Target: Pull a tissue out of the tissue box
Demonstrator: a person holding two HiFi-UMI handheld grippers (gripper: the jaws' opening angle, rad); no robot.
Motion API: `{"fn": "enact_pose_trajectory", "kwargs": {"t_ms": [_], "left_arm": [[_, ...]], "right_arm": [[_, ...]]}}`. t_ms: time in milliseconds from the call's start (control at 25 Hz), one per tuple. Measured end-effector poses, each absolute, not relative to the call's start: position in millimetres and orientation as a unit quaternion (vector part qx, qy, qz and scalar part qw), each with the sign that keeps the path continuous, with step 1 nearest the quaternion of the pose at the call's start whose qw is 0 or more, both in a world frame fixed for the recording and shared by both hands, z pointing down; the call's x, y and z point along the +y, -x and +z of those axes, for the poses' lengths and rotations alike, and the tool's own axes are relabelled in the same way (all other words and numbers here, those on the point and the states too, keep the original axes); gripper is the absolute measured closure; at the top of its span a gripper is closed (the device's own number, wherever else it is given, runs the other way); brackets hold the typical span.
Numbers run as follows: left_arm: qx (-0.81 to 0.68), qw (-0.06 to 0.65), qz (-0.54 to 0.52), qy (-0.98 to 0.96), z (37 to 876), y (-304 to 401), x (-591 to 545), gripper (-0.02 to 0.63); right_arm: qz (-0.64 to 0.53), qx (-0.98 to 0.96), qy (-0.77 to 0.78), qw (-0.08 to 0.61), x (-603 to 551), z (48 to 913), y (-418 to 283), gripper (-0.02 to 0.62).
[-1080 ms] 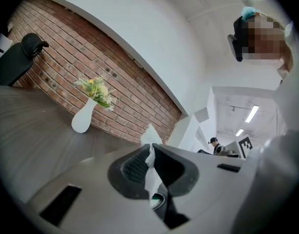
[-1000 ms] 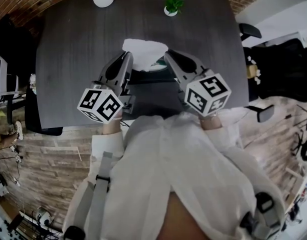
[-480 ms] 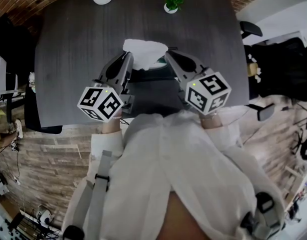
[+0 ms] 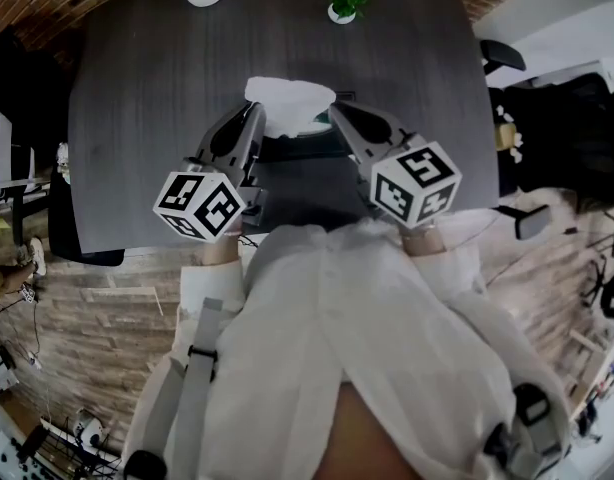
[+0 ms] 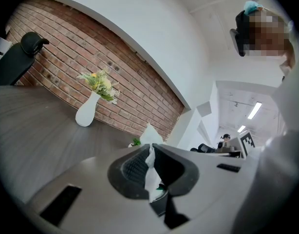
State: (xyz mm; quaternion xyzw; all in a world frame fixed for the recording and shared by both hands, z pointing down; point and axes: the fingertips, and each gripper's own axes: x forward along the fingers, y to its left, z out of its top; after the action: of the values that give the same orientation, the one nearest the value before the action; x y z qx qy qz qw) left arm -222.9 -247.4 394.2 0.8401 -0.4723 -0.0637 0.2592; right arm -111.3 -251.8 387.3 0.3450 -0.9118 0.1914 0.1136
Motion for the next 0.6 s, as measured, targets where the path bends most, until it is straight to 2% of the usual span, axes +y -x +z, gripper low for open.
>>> {"fn": "enact_pose_trajectory", "kwargs": {"t_ms": [600], "left_arm": [[-0.472,0.264,-0.07,-0.838,393.9,224.3,-246.5,0.589]], "right_arm": [[0.192,-0.913,-0.339,0.124,-249.9,389.5,112.8,0.591]]}}
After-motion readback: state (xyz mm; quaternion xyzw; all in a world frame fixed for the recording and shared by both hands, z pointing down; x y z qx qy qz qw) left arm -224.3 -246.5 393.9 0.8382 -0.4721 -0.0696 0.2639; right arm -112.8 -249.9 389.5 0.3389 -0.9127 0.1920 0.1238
